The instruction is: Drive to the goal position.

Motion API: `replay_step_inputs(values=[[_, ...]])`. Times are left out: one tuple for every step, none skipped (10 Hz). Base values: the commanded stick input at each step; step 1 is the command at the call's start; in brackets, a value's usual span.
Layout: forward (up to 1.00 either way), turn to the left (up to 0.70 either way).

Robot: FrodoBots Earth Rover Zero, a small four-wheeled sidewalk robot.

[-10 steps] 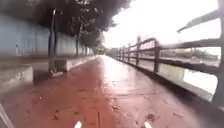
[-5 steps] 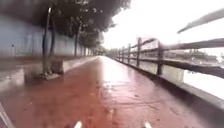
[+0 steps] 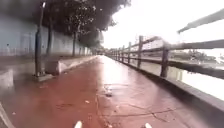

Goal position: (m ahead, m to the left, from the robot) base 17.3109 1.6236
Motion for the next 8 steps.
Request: replay_step_inputs(values=[[0.50,0.00],[0.50,0.00],[0.50,0.00],[0.50,0.00],[0.50,0.00],[0.50,0.00],[0.50,0.00],[0.50,0.00]])
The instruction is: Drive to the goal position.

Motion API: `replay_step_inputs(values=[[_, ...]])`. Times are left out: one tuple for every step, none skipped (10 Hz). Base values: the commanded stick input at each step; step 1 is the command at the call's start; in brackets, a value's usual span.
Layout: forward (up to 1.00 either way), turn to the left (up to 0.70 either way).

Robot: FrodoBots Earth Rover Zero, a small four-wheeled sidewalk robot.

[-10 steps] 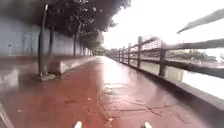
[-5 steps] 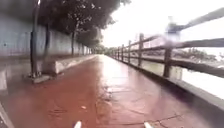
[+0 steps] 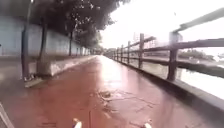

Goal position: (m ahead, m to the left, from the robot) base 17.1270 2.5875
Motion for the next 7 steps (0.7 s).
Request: replay_step_inputs(values=[[0.50,0.00],[0.50,0.00],[0.50,0.00],[0.50,0.00],[0.50,0.00],[0.50,0.00],[0.50,0.00]])
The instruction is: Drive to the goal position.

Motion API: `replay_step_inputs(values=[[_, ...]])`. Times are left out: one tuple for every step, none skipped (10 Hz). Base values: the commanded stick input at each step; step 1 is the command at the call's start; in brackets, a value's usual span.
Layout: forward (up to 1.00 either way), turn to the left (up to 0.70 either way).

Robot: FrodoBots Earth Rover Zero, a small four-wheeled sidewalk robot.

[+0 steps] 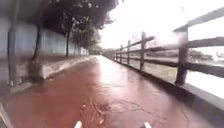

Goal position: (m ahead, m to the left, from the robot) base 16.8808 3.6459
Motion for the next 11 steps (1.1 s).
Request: replay_step_inputs(values=[[0.50,0.00],[0.50,0.00],[0.50,0.00],[0.50,0.00],[0.50,0.00],[0.50,0.00],[0.50,0.00],[0.50,0.00],[0.50,0.00],[0.50,0.00],[0.50,0.00]])
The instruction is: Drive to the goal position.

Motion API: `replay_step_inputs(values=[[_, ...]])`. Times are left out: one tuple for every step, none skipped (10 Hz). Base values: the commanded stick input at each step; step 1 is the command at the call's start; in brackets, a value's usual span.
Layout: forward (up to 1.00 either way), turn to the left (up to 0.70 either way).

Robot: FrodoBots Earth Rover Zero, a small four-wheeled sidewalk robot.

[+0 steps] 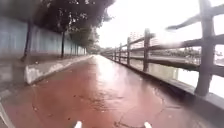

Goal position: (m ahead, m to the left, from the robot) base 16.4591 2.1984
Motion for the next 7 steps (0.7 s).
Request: replay_step_inputs(values=[[0.50,0.38],[0.50,0.50],[0.50,0.36],[0.50,0.19],[0.50,0.03],[0.50,0.00],[0.50,0.00]])
